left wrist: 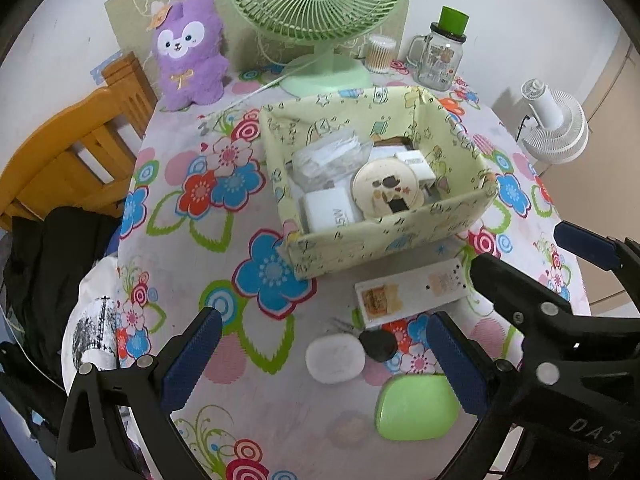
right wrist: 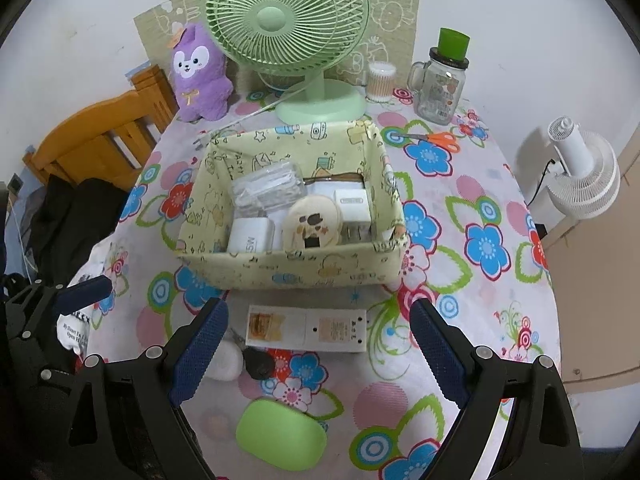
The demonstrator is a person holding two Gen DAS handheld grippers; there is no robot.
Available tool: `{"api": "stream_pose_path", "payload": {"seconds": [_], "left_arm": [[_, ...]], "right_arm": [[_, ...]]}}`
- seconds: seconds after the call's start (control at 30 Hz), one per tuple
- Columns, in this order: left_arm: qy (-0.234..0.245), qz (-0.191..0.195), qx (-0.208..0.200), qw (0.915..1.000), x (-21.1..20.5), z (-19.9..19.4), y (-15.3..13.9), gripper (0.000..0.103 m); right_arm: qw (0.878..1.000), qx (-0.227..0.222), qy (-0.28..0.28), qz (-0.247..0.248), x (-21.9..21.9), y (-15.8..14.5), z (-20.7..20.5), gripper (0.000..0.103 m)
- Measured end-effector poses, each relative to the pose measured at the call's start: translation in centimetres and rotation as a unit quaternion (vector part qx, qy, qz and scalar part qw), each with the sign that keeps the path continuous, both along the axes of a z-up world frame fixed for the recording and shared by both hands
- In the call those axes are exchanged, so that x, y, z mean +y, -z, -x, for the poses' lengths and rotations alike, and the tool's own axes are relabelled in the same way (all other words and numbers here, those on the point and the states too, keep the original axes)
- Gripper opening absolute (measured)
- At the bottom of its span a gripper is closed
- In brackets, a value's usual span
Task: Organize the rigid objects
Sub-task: 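Raise both tools out of the box and back away, then move the left tool down to the white round case and close on it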
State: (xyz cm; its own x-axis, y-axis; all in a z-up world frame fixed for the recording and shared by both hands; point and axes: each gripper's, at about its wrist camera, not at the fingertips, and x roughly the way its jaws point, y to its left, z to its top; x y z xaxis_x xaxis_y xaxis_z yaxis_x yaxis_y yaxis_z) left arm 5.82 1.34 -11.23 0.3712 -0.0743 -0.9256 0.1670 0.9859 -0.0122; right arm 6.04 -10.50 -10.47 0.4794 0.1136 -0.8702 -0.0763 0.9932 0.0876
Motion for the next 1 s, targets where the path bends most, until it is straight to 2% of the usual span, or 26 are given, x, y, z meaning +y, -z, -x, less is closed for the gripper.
{"api": "stream_pose_path", "payload": {"seconds": [0.47,1.0], "left_arm": [[0.002,-0.002,0.037,0.9993,1.2,1.1,4.1,0.103],[-0.003,-0.012,0.074,0.9972,1.5,1.0,8.9,0.103]], "right_arm": [[1.0,0.019,0.002,-0.003,0.5,3.7,1.8,0.094],[0.999,0.05,-0.004,0.007,1.2,7.8,1.6,0.093]]}}
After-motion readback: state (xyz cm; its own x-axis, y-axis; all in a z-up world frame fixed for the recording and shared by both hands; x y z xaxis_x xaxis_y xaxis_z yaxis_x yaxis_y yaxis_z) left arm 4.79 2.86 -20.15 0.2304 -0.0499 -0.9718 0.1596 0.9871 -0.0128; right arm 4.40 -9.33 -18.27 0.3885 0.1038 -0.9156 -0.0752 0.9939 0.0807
